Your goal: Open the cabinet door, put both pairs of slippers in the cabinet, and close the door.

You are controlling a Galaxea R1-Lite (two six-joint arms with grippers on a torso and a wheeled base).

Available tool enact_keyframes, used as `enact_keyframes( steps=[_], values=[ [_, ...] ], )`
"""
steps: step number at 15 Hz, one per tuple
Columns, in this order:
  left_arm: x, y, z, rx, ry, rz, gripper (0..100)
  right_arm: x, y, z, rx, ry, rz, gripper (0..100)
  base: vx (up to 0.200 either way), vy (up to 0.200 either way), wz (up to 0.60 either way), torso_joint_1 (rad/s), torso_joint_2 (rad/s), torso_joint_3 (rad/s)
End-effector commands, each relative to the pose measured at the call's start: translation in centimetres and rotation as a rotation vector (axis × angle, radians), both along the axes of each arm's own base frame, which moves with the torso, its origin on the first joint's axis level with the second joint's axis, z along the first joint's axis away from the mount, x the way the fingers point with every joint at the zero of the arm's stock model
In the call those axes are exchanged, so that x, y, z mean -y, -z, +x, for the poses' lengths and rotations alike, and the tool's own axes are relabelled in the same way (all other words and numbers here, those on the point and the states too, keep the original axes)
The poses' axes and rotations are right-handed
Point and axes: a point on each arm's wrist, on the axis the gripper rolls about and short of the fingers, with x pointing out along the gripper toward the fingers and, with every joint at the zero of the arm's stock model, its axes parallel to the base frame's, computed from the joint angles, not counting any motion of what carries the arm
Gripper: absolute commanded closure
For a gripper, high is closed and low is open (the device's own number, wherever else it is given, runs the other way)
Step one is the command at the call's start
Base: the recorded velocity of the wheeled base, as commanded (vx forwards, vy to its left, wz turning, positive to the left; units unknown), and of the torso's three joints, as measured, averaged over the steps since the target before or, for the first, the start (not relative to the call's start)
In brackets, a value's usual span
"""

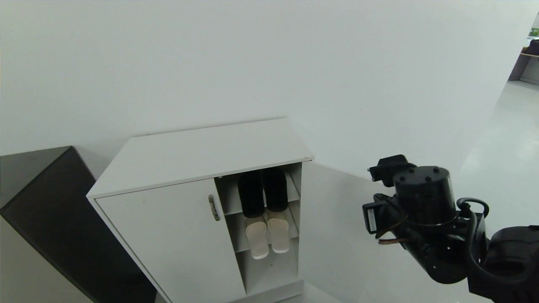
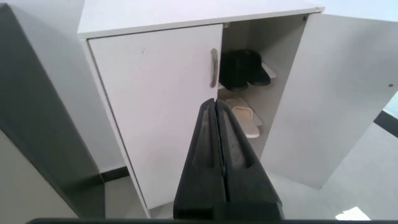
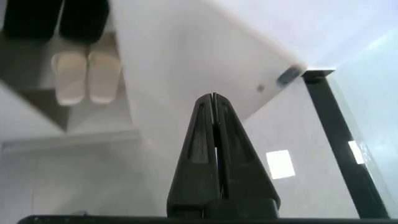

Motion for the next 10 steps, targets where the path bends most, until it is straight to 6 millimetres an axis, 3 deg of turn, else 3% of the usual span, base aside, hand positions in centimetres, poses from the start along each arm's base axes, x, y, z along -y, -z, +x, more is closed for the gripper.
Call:
enact_keyframes(
  steps=[1,4,6,10],
  values=[
    [0.0,0.0,0.0,-0.001,0.001,0.0,100,1.6,-0.9,2.6,0.04,0.066,0.028,100,0.0,0.0,0.0,0.0,0.0,0.0],
    [0.0,0.0,0.0,-0.001,0.001,0.0,100,3.2,-1.8,5.6,0.063,0.142,0.055,100,0.0,0.0,0.0,0.0,0.0,0.0],
    [0.0,0.0,0.0,-0.001,0.001,0.0,100,3.4,-2.0,6.6,0.062,0.143,0.068,100,0.0,0.0,0.0,0.0,0.0,0.0],
    [0.0,0.0,0.0,-0.001,0.001,0.0,100,4.3,-1.8,8.3,0.061,0.161,0.081,100,-0.2,0.0,0.0,0.001,0.0,-0.005]
  ],
)
